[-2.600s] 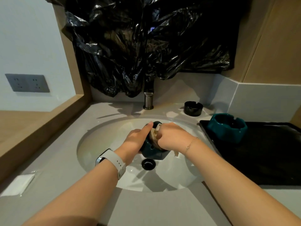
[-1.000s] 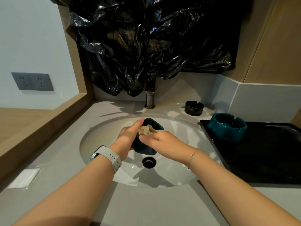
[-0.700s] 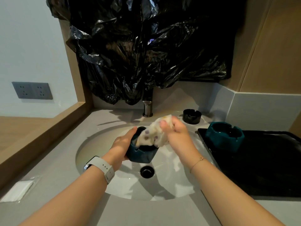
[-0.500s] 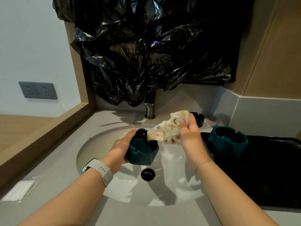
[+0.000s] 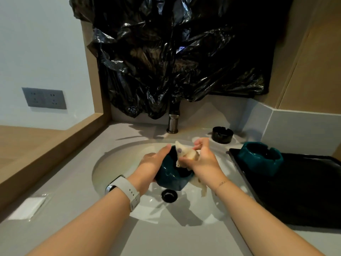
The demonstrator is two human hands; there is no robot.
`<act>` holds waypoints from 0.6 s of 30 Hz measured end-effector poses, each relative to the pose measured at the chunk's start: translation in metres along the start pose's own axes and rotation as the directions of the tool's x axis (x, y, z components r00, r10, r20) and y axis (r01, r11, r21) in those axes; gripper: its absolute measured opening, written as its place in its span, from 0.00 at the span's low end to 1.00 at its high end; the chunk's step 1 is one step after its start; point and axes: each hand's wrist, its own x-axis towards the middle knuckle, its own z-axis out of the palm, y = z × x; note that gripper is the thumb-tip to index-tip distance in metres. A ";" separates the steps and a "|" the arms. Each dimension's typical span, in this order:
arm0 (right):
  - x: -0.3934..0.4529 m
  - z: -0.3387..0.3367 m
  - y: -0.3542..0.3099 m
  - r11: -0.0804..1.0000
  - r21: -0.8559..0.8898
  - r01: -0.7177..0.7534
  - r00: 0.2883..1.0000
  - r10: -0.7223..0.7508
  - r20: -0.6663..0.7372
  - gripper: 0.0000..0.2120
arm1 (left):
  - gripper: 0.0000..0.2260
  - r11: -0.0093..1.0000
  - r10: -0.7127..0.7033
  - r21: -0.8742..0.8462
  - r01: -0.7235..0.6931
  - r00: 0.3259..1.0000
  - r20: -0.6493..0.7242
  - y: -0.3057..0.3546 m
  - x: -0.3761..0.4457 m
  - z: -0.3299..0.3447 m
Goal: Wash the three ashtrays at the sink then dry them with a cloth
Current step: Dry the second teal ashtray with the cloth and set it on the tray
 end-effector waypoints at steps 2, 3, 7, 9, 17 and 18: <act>0.004 0.001 0.001 0.985 -0.135 -0.108 0.989 0.120 0.082 0.23 | 0.19 0.989 0.066 0.134 -0.067 0.998 0.015 -0.002 0.001 0.004; 0.006 0.003 0.005 0.958 -0.244 -0.152 0.977 0.182 0.109 0.22 | 0.20 0.974 0.103 0.201 -0.105 0.994 0.020 -0.003 0.001 0.006; 0.004 0.003 0.009 0.921 -0.337 -0.193 0.959 0.251 0.136 0.23 | 0.23 0.906 0.179 0.373 -0.198 0.980 0.085 -0.006 0.000 0.010; 0.005 0.005 0.009 0.926 -0.334 -0.175 0.965 0.229 0.128 0.20 | 0.25 0.900 0.174 0.387 -0.201 0.979 0.104 -0.006 -0.002 0.010; -0.005 -0.002 0.001 0.957 -0.076 -0.281 0.893 0.289 0.344 0.08 | 0.23 0.968 0.088 0.235 -0.082 0.996 -0.013 -0.006 0.002 0.003; -0.006 -0.004 0.003 0.950 0.007 -0.311 0.877 0.284 0.387 0.12 | 0.23 0.975 0.075 0.212 -0.072 0.997 -0.006 -0.005 0.002 0.000</act>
